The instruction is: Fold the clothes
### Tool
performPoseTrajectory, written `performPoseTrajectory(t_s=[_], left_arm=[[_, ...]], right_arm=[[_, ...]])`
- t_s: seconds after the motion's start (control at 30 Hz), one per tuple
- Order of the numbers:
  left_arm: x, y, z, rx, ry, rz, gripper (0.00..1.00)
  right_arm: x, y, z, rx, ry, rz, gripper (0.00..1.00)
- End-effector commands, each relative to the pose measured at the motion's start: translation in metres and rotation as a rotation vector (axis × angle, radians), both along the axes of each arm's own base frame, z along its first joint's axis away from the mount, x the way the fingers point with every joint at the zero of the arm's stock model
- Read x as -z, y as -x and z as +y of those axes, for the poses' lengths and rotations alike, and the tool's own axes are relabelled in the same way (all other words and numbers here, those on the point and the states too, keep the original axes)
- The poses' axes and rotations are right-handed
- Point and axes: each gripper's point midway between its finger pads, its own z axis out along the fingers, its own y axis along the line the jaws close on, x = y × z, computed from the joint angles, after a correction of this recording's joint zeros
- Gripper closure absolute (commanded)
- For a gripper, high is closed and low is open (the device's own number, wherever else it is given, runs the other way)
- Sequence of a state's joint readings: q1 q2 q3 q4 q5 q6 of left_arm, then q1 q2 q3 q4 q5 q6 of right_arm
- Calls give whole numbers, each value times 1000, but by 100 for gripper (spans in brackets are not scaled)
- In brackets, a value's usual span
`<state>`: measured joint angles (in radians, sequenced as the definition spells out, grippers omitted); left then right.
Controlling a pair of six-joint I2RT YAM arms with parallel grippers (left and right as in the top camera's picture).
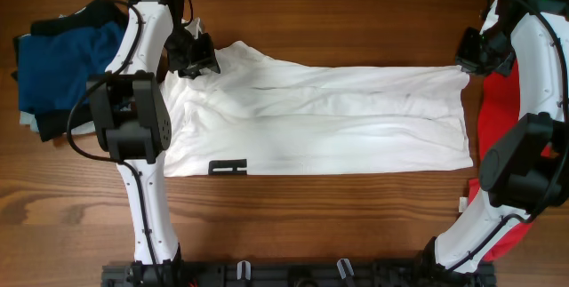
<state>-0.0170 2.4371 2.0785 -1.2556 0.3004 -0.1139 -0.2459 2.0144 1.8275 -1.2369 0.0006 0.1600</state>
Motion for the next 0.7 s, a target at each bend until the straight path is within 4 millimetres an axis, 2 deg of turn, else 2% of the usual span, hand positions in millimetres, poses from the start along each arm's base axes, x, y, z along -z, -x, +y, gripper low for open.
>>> performPoseTrajectory(t_s=[0.0,0.2,0.4,0.67], left_arm=[[2,-1,1,-4,1,-1,52],[2,-4,2,-4,-4,-13,51],[3,-3,19,-63,-74,2,60],[2,-7,22,-106,-73,-5,60]], right_arm=[[-13,0,-3,8,13,-32,96],[-13,0,-3,4,14,-32,96],[-13,0,-3,4,14,-32,96],[-13,0,-3,4,14,-32,96]])
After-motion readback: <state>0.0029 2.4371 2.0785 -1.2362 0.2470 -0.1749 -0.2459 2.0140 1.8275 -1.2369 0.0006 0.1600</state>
